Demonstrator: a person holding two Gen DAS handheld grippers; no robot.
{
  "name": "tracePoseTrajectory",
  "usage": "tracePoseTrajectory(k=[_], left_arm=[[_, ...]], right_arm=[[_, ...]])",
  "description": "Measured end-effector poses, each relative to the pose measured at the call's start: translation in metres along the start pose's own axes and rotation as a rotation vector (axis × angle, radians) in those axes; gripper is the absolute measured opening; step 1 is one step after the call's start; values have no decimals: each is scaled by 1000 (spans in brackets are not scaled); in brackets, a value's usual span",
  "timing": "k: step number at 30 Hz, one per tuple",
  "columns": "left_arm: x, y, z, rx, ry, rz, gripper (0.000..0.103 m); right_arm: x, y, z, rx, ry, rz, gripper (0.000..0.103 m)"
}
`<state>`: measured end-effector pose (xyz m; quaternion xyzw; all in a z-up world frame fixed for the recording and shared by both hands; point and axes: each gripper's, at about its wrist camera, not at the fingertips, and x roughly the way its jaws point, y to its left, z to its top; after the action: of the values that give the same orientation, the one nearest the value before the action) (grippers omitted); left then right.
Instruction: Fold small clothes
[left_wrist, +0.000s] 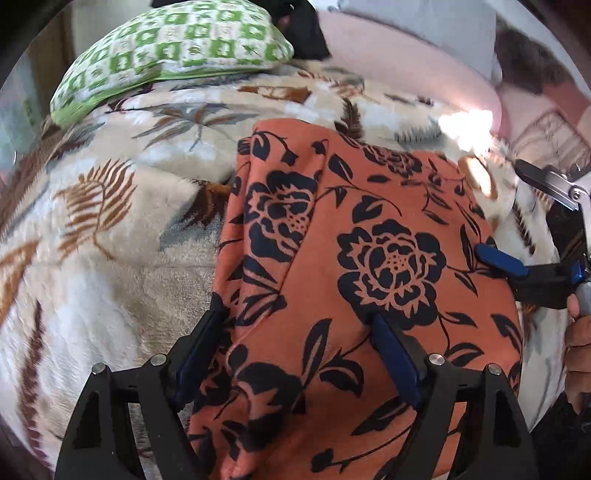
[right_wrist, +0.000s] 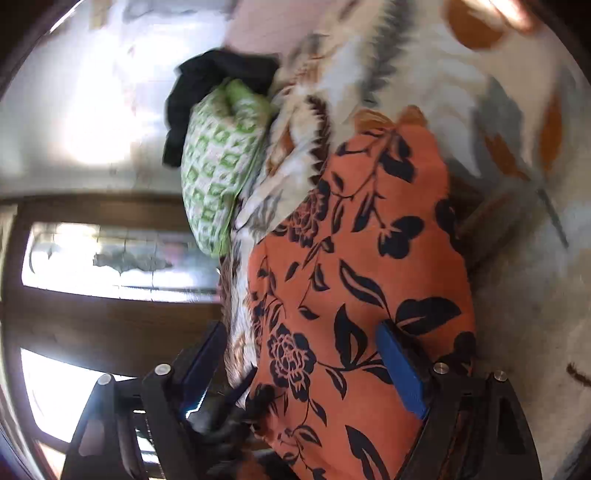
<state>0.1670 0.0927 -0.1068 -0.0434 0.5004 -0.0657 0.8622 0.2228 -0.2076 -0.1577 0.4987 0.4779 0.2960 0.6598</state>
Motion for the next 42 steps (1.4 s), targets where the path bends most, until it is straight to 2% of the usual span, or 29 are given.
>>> tracePoseTrajectory(k=[2, 5, 7, 9, 11, 13, 16, 17, 19, 23, 26, 29, 31, 32, 34, 36, 39, 42], left_arm=[[0, 3, -1, -6, -4, -1, 88], [2, 6, -3, -1, -18, -2, 91], [5, 13, -2, -26, -13, -20, 94], [9, 17, -3, -57, 5, -49, 94], [11, 18, -3, -82, 6, -64, 94], [10, 17, -5, -76, 2, -58, 94], [9, 15, -5, -67, -2, -50, 94], [9, 15, -5, -70, 0, -52, 94], [10, 15, -5, -75, 5, -55, 94], [3, 12, -6, -50, -23, -24, 94], [-10, 6, -7, -12, -69, 5, 94], [-27, 0, -8, 21, -146, 9, 94], [-36, -1, -8, 21, -190, 14, 94], [-40, -1, -9, 15, -212, 12, 94], [-43, -2, -8, 13, -232, -1, 94], [-43, -4, -9, 22, -232, 10, 94], [-31, -7, -11, 43, -187, 36, 94], [-15, -11, -16, 66, -125, 79, 94]], right_arm=[[-5, 17, 1, -62, 0, -23, 86], [-1, 34, 19, -105, -1, -7, 86], [8, 30, 35, -102, -15, -68, 87], [27, 12, 50, -41, 17, -189, 87], [27, 13, 53, -23, -3, -181, 87], [20, 35, 45, -84, -20, -155, 87], [20, 49, 24, -108, 14, -62, 88], [28, 48, 17, -119, 44, -76, 89], [44, 35, 8, -142, 97, -171, 89], [14, 41, -15, -112, 19, -124, 89], [-17, 46, -52, -142, 19, -71, 90], [-12, 18, -77, -98, 63, -118, 90], [-23, 7, -84, -42, 25, -71, 90], [-33, 13, -88, -47, 4, -57, 90], [-51, 32, -96, -143, -35, -49, 90], [-70, 36, -104, -187, -76, -96, 90], [-81, 1, -104, -88, -77, -193, 91], [-74, -20, -101, -61, -52, -180, 91]])
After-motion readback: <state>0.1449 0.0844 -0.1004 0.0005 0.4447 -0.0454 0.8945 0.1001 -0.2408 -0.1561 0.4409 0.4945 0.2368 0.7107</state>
